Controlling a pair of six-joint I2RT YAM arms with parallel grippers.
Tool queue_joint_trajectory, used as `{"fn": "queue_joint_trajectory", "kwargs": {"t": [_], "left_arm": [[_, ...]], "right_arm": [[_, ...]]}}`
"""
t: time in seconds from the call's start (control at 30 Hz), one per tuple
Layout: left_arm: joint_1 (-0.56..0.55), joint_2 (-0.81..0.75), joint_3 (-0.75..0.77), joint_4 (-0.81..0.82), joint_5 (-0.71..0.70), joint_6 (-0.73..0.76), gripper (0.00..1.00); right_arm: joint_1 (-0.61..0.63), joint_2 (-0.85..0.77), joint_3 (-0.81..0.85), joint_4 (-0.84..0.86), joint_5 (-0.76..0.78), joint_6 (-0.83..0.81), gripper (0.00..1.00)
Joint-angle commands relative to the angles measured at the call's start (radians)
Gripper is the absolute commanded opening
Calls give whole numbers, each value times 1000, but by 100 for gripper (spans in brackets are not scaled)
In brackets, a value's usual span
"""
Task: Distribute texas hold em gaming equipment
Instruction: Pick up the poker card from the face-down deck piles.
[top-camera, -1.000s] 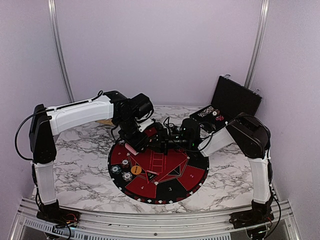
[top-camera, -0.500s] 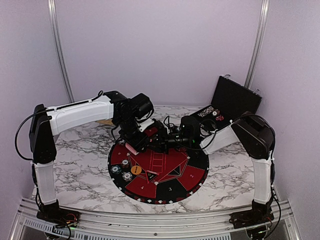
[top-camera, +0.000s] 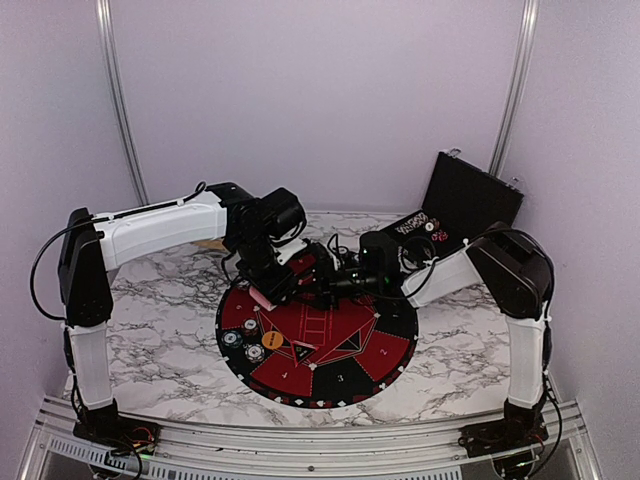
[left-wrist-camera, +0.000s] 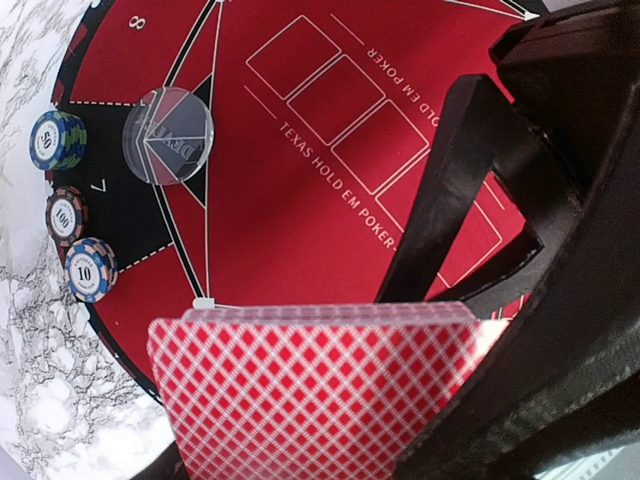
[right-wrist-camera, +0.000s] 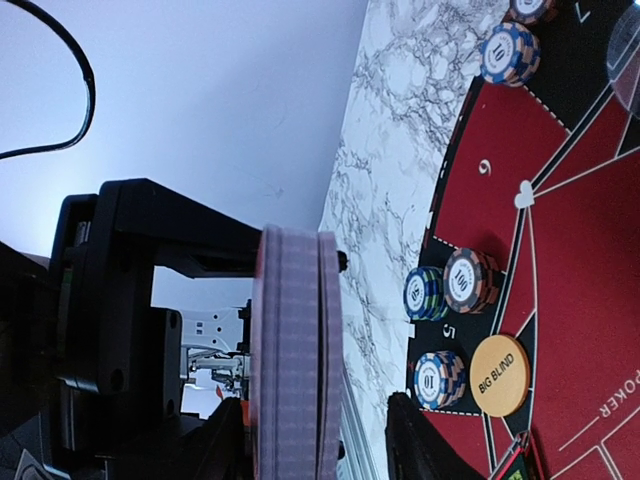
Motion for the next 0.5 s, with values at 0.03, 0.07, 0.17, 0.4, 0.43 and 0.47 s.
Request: {"fn": "queue_joint_trajectory", "kwargs": {"t": [0.03,0.07,0.17,0.4,0.43,0.47], "left_arm": [[10,-59,-6,3,12,10,37],[10,-62,-7,5,14,10,37],[10,-69,-15,11,28,15,36],[12,-80,-32,22,33,17,36],[12,-81,-33,22,33,17,36],[13,-82,-34,23,33,17,36]], "right_arm": [[3,-51,40,-93,20,-86,48],[3,-52,46,-115,26,-101,48],[3,-55,59,-164,42,-139,49],[5,-66,57,-140,50,-139,54],[6,-68,57,-133,50,-136,54],[8,-70,57,-125,50,-135,55]]}}
